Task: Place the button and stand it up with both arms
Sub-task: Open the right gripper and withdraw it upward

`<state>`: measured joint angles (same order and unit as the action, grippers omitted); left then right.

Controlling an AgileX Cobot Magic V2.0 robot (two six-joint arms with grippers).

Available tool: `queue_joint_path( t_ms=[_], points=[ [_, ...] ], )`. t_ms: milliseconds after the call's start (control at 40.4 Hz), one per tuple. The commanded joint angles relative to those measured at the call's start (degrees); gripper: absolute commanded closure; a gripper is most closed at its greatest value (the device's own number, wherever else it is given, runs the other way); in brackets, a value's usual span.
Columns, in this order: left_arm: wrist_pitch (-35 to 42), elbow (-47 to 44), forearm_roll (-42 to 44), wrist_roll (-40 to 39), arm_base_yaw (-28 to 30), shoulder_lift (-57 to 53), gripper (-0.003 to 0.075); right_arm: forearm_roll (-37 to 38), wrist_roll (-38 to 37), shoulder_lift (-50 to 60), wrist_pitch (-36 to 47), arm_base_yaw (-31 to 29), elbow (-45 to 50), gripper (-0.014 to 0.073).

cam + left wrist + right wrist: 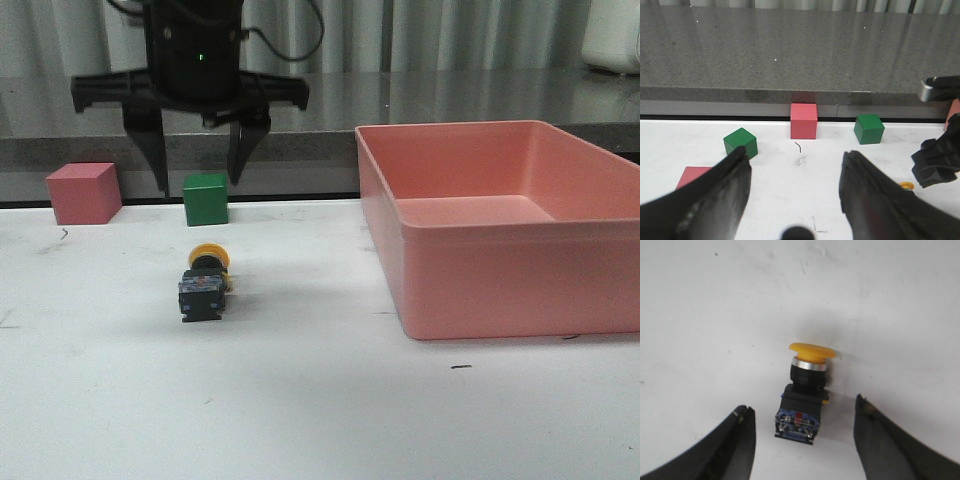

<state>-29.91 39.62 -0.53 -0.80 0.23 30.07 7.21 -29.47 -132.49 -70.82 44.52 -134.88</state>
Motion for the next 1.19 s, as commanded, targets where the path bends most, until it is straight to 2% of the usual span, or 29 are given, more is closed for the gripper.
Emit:
queue_joint_path(
  t_ms=[0, 173, 372, 471, 743, 917, 1165],
  points=[
    [4.03, 1.96, -0.23, -0.1, -0.33, 0.61, 0.0336, 0.0, 5.71, 7.77, -6.12, -0.13, -1.83, 0.0138],
    [4.03, 1.96, -0.23, -0.1, -0.33, 0.61, 0.0336, -1.53, 14.04, 15.02, -6.18, -0.32, 0.71, 0.0138],
    [4.03, 1.96, -0.23, -0.1, -0.33, 0.61, 0.0336, -1.85, 19.39, 28.0, -4.78, -3.48, 15.09, 0.0138],
    [4.03, 1.96, -0.23, -0.1, -0.33, 0.61, 0.0336, -4.29, 22.02, 35.11, -1.65, -7.22, 23.94, 0.0138],
    [4.03, 1.96, -0.23, -0.1, -0.33, 0.61, 0.0336, -18.44, 33.03, 55.81, 8.5, -22.15, 47.99, 0.0138],
    [4.03, 1.96, -0.23, -0.1, -0.33, 0.61, 0.0336, -18.71, 34.42, 68.8, 9.97, -27.29, 60.6, 0.0138],
    [4.03, 1.96, -0.23, -0.1, -0.33, 0.61, 0.0336, -18.71, 34.49, 85.17, 12.39, -27.74, 73.98, 0.0138]
  ],
)
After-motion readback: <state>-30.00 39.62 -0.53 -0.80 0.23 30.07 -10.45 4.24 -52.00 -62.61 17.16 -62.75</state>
